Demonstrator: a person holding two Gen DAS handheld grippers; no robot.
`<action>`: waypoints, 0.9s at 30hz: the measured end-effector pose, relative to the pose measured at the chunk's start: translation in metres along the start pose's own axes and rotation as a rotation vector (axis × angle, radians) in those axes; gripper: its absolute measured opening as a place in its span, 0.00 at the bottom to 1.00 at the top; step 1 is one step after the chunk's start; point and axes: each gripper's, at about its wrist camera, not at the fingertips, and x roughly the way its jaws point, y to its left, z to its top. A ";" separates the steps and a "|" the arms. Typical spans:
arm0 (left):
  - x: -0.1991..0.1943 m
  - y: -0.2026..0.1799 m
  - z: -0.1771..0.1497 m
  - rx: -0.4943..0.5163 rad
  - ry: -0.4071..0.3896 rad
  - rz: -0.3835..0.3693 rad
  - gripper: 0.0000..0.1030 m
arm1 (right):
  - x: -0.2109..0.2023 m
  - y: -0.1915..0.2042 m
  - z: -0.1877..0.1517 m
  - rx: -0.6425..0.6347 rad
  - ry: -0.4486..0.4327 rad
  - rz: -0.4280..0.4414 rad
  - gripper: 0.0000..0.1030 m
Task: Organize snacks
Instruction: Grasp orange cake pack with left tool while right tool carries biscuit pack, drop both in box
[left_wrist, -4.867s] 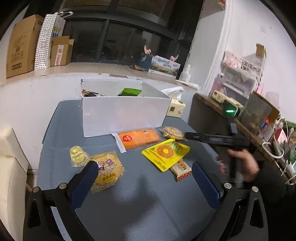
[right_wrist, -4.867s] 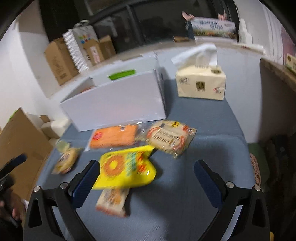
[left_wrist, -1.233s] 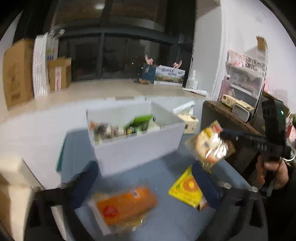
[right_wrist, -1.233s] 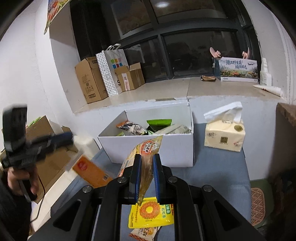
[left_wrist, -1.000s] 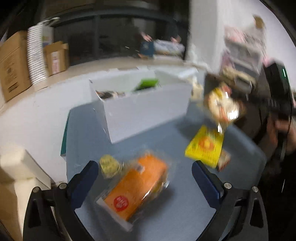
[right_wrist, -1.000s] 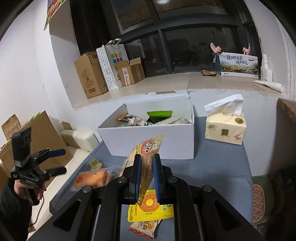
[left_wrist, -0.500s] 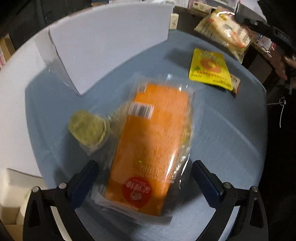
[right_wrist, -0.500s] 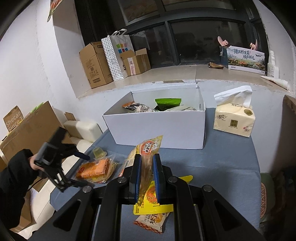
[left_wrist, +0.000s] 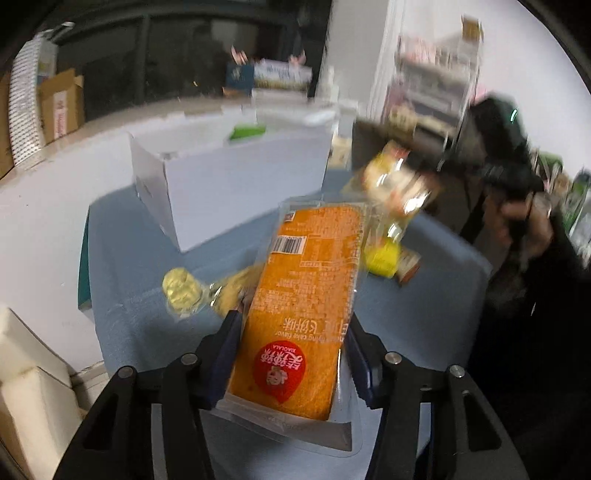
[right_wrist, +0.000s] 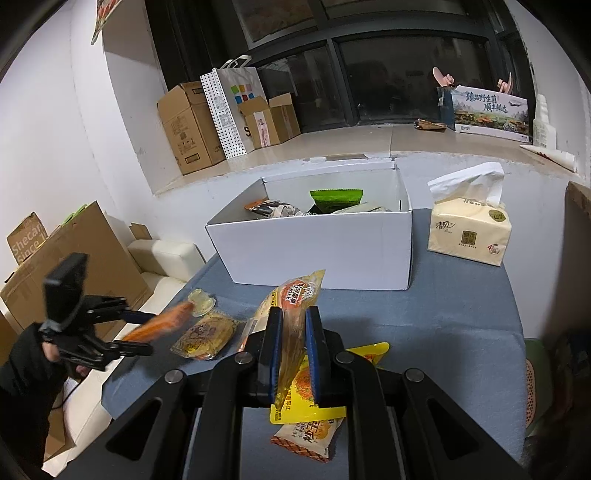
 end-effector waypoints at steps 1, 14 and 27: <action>-0.007 -0.003 0.002 -0.016 -0.026 0.003 0.56 | 0.000 0.001 0.000 -0.001 -0.001 0.000 0.13; 0.015 0.025 0.137 -0.241 -0.293 0.165 0.56 | 0.001 0.003 0.074 -0.002 -0.118 -0.011 0.13; 0.111 0.083 0.216 -0.349 -0.160 0.330 1.00 | 0.106 -0.080 0.179 0.199 -0.001 -0.062 0.99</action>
